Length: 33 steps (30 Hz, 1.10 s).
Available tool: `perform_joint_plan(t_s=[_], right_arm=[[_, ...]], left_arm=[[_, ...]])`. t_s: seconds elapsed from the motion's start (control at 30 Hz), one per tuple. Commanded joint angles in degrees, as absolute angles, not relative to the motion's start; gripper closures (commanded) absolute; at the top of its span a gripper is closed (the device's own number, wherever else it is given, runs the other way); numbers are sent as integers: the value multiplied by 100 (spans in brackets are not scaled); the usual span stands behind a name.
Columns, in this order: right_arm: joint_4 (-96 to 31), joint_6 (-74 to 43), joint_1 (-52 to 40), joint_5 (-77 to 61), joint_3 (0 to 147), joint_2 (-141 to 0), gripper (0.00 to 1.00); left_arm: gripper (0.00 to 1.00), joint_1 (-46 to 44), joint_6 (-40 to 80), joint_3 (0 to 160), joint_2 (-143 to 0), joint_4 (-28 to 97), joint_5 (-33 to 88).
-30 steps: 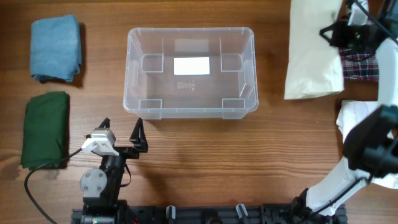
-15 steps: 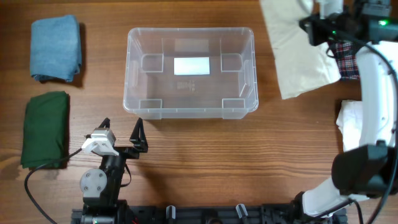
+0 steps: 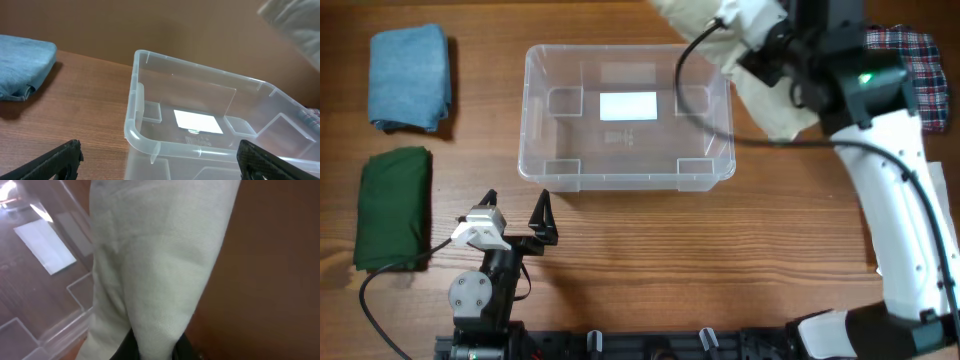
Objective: Pack container
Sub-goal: 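Carry the cream cloth left over the clear box with the right gripper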
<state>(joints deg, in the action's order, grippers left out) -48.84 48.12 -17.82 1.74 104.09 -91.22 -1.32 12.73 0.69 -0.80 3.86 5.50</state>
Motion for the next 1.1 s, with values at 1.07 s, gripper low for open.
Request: perform_joint_plan(t_s=[1.07], right_arm=[[-4803,7046,-3695,-989,10562,-10370,96]], left_arm=[[0,-89,1240,34,-43,392,574]])
